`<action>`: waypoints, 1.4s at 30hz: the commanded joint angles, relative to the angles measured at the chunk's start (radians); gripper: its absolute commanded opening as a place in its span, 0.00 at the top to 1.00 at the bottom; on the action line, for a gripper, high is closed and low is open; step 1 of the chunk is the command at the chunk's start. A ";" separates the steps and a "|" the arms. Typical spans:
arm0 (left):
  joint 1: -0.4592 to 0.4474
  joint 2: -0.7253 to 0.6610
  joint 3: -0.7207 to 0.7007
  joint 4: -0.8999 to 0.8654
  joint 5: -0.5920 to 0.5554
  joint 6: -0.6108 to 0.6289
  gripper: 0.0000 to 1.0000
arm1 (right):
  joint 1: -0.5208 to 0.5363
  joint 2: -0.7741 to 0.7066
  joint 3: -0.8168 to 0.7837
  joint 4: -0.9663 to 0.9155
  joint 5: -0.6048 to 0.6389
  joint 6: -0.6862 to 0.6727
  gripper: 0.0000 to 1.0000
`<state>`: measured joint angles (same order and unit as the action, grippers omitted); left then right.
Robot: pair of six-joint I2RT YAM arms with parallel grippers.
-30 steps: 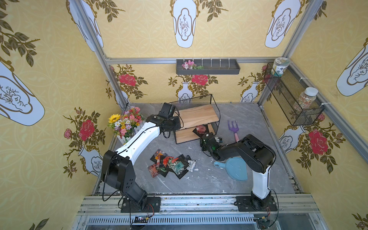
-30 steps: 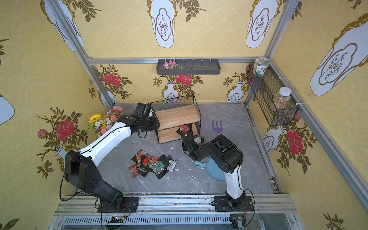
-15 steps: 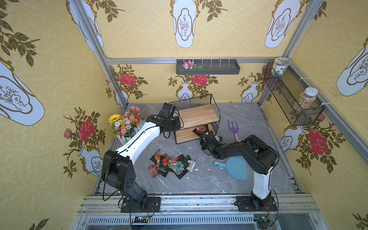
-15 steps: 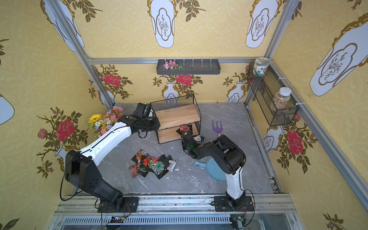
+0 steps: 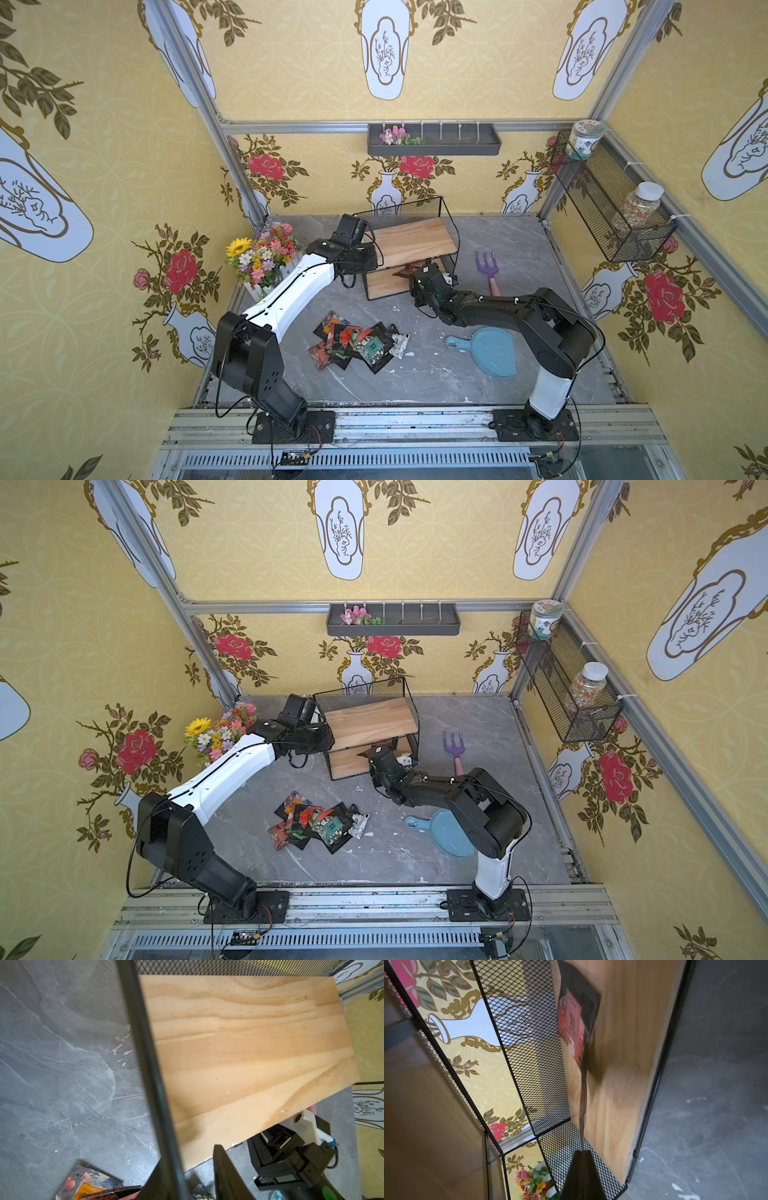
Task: Remove the tea bags from the shelf
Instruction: Pick up the tea bag from the shelf, then place the tea bag at the center of the board.
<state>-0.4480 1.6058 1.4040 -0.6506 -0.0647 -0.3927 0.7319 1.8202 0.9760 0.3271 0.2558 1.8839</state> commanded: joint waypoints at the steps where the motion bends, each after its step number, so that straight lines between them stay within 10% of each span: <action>1: -0.001 0.006 0.003 0.018 0.007 0.005 0.65 | 0.033 -0.013 0.021 -0.097 0.021 0.033 1.00; 29: 0.000 0.023 0.026 0.006 0.000 0.013 0.65 | 0.214 -0.258 -0.122 0.043 -0.198 -0.204 1.00; 42: 0.000 0.020 0.026 0.002 -0.003 0.012 0.65 | 0.340 -0.089 -0.159 0.272 -0.376 -0.125 1.00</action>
<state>-0.4480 1.6203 1.4265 -0.6521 -0.0719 -0.3916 1.0565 1.7363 0.8330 0.5240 -0.1116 1.7332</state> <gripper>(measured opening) 0.352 0.064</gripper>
